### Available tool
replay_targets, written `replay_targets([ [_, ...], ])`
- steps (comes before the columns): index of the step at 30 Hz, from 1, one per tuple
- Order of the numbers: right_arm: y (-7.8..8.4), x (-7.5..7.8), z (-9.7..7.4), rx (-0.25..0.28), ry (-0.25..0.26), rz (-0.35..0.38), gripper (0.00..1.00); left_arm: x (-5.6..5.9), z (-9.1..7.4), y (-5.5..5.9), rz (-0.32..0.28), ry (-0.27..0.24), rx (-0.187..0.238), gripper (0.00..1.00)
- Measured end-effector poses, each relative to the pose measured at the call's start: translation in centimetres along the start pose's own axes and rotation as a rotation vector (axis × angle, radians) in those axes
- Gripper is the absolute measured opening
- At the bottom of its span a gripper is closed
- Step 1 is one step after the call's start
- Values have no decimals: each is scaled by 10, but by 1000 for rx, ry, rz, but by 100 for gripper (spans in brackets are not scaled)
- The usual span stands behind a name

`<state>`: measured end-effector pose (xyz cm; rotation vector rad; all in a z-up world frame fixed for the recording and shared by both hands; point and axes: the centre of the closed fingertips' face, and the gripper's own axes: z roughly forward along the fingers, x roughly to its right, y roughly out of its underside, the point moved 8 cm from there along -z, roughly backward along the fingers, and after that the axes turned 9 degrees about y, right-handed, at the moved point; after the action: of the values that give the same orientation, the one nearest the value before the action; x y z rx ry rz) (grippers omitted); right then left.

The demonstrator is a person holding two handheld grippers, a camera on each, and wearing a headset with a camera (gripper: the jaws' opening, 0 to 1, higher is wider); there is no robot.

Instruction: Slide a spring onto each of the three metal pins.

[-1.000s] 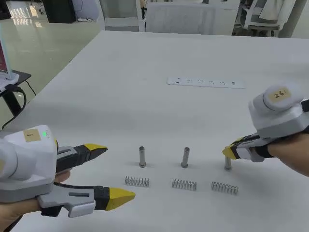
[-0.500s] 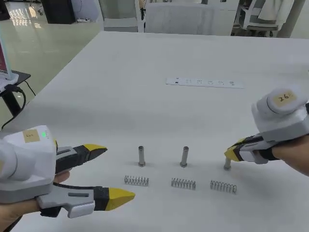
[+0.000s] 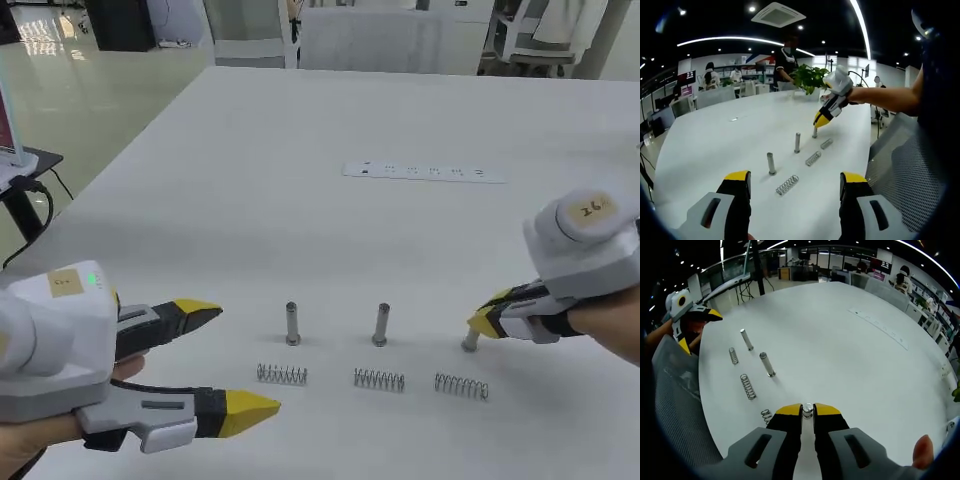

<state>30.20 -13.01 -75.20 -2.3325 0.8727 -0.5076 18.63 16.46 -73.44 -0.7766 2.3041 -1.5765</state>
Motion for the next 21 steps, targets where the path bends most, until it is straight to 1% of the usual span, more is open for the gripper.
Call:
replay_targets([
  [11, 0, 0, -1, 9, -2, -4, 10, 0, 0, -1, 1, -1, 1, 68],
  [18, 5, 1, -4, 13, 3, -5, 14, 0, 0, -2, 4, 0, 0, 68],
  [21, 11, 1, -7, 12, 3, -4, 14, 0, 0, -3, 7, 3, -2, 68],
])
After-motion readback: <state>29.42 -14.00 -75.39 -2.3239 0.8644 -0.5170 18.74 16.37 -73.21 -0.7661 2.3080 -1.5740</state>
